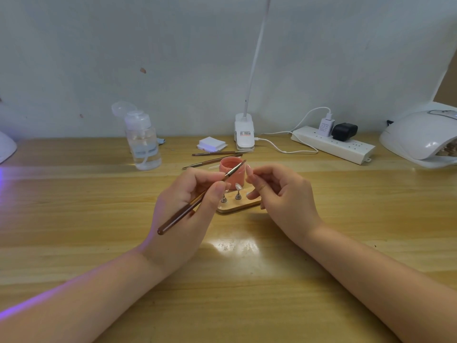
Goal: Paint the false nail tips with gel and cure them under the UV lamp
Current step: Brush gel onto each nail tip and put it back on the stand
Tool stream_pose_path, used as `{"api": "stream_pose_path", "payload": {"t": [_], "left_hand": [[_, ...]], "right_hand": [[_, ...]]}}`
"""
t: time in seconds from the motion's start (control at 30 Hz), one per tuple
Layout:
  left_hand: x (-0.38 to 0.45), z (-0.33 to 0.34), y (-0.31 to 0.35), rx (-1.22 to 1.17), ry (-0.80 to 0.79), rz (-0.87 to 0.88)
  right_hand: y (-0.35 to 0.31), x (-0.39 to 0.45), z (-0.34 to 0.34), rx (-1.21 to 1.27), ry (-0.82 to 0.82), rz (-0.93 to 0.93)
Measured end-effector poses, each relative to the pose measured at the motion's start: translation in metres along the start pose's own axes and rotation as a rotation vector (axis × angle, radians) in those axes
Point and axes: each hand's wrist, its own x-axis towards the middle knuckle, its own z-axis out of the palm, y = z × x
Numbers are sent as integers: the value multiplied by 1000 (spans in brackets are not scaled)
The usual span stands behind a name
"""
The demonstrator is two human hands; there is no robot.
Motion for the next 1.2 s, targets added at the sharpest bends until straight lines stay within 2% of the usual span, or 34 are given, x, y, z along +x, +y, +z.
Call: {"api": "stream_pose_path", "payload": {"t": [1.2], "left_hand": [[0,-1,-4,49,4,-20]], "right_hand": [[-4,0,-3,-31,39,19]]}}
